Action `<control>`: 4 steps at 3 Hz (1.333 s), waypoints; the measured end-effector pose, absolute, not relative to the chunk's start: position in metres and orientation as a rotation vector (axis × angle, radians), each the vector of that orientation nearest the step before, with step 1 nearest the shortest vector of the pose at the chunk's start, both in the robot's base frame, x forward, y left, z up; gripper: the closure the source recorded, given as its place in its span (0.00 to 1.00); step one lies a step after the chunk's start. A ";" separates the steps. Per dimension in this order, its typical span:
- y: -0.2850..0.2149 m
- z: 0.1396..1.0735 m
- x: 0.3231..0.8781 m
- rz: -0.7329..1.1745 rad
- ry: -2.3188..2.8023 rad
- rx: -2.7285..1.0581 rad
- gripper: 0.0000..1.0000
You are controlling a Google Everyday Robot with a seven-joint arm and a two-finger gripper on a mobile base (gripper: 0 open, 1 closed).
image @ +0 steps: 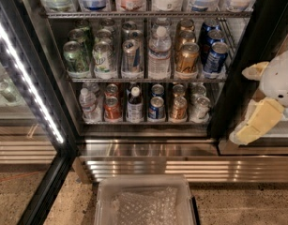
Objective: Pick pepsi can from middle shelf of fridge
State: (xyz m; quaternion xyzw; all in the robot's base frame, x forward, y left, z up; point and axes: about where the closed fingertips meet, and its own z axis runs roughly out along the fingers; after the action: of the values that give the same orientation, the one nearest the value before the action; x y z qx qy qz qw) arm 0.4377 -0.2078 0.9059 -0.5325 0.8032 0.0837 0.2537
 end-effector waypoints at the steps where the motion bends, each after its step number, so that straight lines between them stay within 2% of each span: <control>1: -0.185 0.883 0.440 0.336 2.108 -1.288 0.00; 4: -0.178 0.874 0.474 0.322 2.068 -1.148 0.00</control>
Offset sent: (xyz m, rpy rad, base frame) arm 0.0005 0.0191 -0.0206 0.1363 -0.0352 -0.0441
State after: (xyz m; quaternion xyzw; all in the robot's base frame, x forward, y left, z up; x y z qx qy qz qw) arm 0.4745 -0.1780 0.8737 -0.4471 0.8054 0.1255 0.3683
